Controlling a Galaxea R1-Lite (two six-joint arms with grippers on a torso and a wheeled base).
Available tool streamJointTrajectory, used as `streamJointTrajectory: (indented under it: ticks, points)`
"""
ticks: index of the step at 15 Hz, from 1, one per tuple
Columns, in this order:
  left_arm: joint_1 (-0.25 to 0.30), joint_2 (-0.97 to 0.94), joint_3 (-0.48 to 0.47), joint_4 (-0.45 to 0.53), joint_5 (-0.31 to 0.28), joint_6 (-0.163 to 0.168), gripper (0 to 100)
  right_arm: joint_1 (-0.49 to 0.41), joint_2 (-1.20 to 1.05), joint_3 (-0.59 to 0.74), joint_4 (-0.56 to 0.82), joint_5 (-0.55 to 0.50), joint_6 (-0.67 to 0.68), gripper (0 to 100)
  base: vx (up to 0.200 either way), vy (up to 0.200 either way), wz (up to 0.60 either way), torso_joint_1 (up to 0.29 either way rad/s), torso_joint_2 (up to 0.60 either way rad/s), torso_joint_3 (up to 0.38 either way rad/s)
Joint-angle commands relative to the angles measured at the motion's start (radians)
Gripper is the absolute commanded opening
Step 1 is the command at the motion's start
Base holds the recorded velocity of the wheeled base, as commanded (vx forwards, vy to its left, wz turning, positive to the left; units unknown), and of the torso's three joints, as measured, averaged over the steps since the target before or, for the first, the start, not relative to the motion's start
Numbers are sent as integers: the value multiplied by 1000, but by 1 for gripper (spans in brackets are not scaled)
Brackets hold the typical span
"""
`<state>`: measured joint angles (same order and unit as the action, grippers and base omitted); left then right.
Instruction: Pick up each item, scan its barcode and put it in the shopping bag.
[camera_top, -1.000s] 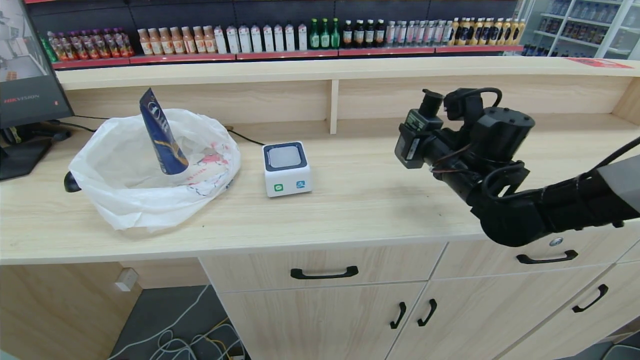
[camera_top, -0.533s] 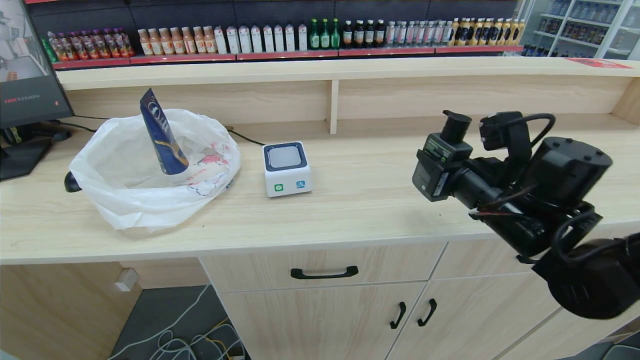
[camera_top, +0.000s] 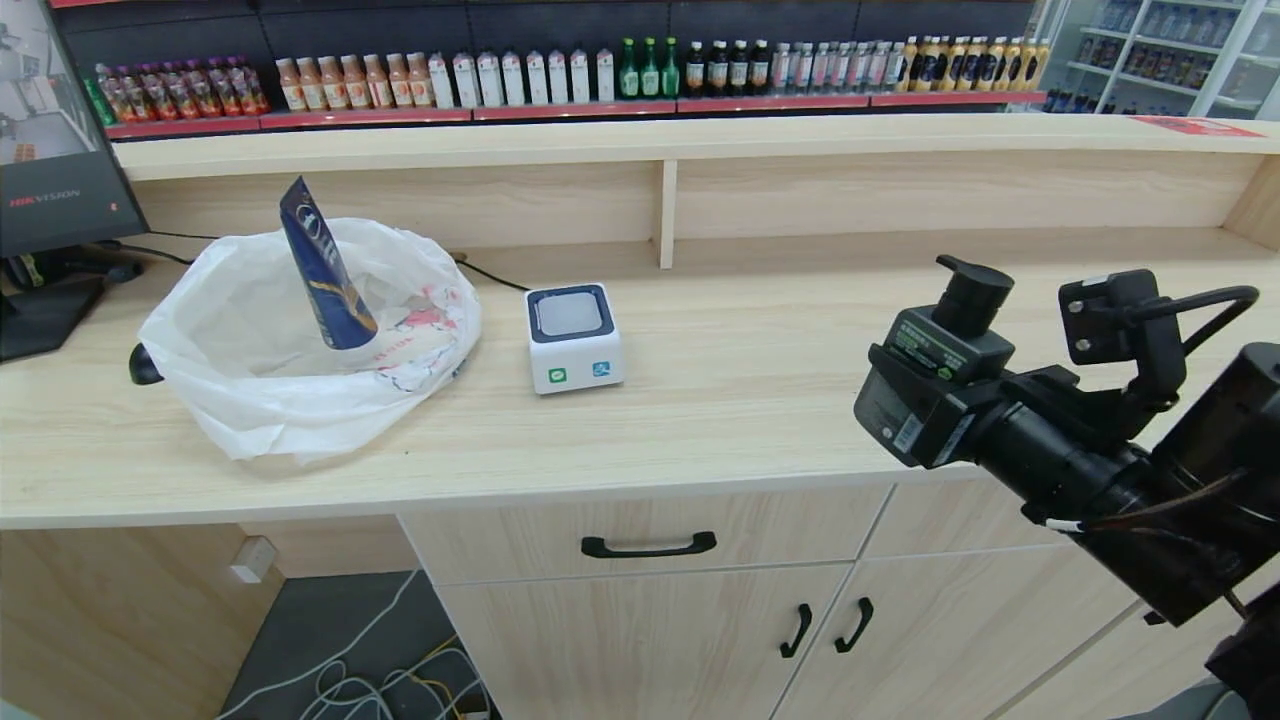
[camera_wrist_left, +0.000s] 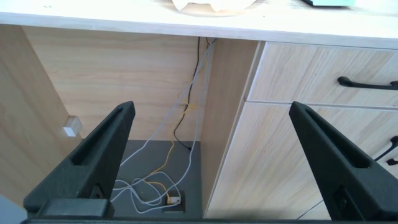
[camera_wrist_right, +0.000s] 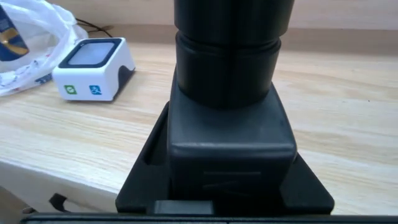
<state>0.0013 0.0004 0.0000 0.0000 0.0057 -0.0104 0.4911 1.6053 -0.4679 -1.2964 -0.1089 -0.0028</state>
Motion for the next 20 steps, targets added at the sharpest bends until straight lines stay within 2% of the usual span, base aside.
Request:
streamJointTrajectory:
  ticks: [1, 4, 6, 12, 17, 20]
  points:
    - [0, 0, 0, 0, 0, 0, 100, 6, -21, 5, 0, 18, 10, 0, 0, 0, 0, 0, 0, 0]
    - [0, 0, 0, 0, 0, 0, 100, 11, -30, 2, -3, 126, 96, 0, 0, 0, 0, 0, 0, 0]
    - [0, 0, 0, 0, 0, 0, 100, 26, -38, 8, -26, 149, 145, 0, 0, 0, 0, 0, 0, 0]
    - [0, 0, 0, 0, 0, 0, 100, 277, -27, 127, -251, 161, 437, 0, 0, 0, 0, 0, 0, 0]
    - [0, 0, 0, 0, 0, 0, 100, 357, -54, 78, -274, 163, 673, 0, 0, 0, 0, 0, 0, 0]
    - [0, 0, 0, 0, 0, 0, 100, 400, -27, 57, -274, 218, 710, 0, 0, 0, 0, 0, 0, 0]
